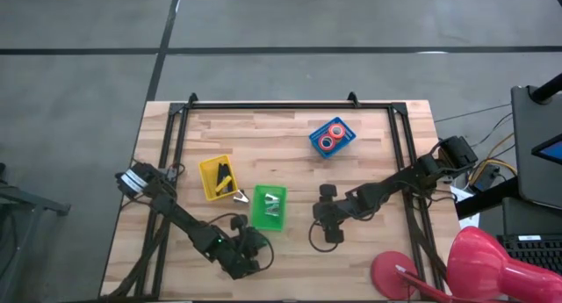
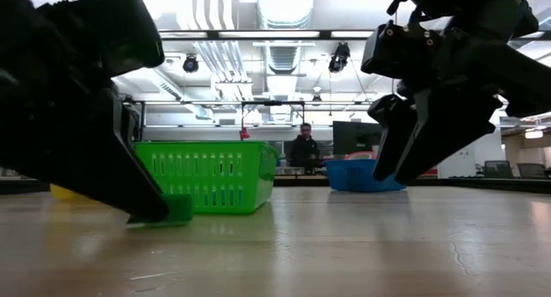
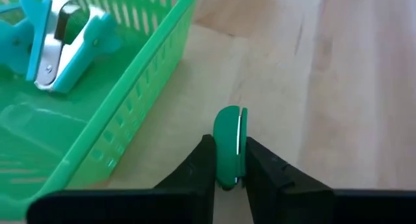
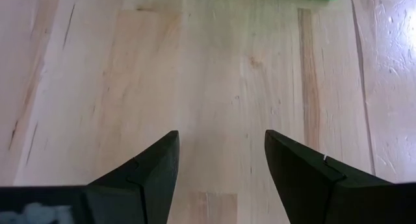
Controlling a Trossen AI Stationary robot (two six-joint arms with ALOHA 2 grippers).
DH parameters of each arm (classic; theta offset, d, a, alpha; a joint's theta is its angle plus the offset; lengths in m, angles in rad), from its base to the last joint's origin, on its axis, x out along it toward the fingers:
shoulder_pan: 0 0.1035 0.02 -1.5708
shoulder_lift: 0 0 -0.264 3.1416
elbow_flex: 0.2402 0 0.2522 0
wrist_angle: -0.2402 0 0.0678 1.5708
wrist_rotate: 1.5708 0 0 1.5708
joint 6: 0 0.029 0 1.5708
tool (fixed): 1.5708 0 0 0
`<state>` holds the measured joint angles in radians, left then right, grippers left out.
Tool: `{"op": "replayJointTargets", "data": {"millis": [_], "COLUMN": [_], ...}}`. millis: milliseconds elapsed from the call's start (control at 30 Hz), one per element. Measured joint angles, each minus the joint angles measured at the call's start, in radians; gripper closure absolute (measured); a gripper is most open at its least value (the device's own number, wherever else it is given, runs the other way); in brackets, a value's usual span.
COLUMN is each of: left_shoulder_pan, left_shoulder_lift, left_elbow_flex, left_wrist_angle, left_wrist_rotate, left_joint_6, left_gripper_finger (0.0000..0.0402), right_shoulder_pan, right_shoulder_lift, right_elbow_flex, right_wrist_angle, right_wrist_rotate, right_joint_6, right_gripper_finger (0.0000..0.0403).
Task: Pick and place Stapler, Stapler remover, tape
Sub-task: Put the green stapler into the yellow bin
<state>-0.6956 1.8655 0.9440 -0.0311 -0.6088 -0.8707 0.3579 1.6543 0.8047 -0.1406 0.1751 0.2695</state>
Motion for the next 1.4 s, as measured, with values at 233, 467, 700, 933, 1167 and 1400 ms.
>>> {"op": "replayJointTargets", "data": {"millis": [233, 467, 700, 933, 1167, 1400], "left_shoulder_pan": [0.000, 0.000, 0.000, 0.000, 0.012, 0.048], "left_shoulder_lift": [-0.032, -0.097, -0.182, -0.288, -0.392, -0.476], "left_elbow_flex": [0.000, 0.000, 0.000, 0.000, 0.000, 0.000], "left_wrist_angle": [0.041, 0.046, -0.004, -0.179, -0.473, -0.790], "left_wrist_rotate": [-0.002, -0.034, -0.128, -0.267, -0.389, -0.394], "left_joint_6": [-0.023, 0.000, 0.048, -0.012, -0.278, -0.576], "left_gripper_finger": [0.0319, 0.0340, 0.0331, 0.0331, 0.0337, 0.0331], "right_shoulder_pan": [0.000, -0.003, -0.003, -0.001, -0.013, -0.014], "right_shoulder_lift": [-0.016, -0.135, -0.374, -0.680, -0.962, -1.168], "right_elbow_flex": [0.000, -0.029, -0.166, -0.391, -0.544, -0.653], "right_wrist_angle": [-0.058, -0.046, 0.128, 0.297, 0.301, 0.301], "right_wrist_rotate": [0.000, 0.012, 0.000, -0.050, -0.041, 0.008], "right_joint_6": [-0.008, -0.082, -0.135, -0.198, -0.234, -0.212], "right_gripper_finger": [0.0184, 0.0184, 0.0184, 0.0184, 0.0184, 0.0184]}}
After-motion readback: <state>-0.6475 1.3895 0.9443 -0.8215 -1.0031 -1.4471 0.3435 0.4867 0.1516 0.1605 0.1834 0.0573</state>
